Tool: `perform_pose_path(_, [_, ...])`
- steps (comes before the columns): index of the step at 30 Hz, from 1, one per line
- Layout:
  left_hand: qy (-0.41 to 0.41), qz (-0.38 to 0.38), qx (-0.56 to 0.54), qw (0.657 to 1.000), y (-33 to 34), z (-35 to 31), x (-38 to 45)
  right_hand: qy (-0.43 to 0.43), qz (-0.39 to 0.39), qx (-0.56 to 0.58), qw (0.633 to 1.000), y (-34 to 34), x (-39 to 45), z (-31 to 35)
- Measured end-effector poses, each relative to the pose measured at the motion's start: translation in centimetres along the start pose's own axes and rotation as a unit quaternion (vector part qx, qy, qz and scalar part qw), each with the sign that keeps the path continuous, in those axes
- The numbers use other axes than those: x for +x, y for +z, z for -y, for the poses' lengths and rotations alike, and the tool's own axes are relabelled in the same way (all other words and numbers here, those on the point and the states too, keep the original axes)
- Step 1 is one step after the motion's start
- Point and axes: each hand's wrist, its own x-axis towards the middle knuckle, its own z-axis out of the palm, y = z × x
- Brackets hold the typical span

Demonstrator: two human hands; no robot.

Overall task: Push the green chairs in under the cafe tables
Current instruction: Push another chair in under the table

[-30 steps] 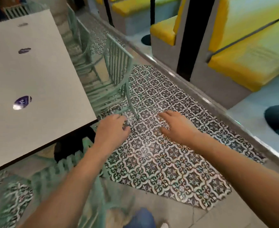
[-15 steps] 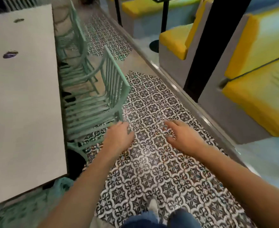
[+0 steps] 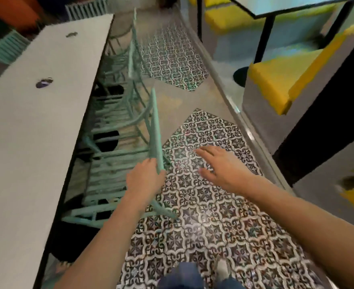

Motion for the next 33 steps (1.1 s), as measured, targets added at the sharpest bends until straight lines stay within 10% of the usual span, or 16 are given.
perform_pose_path(16, [-0.146, 0.048, -0.018, 0.988, 6.1, -0.5, 21.7, -0.265, 0.174, -0.101, 0.943, 1.3, 35.7, -7.4])
perform_pose_path(27, [-0.348, 0.148, -0.171, 0.910, 7.9, -1.3, 26.5, -0.474, 0.286, -0.202, 0.808, 3.5, 51.6, -9.0])
perform_pose_path(33, [-0.484, 0.113, -0.171, 0.851, 8.9, -3.7, 25.7, -0.499, 0.240, -0.240, 0.797, 5.1, 55.9, -10.1])
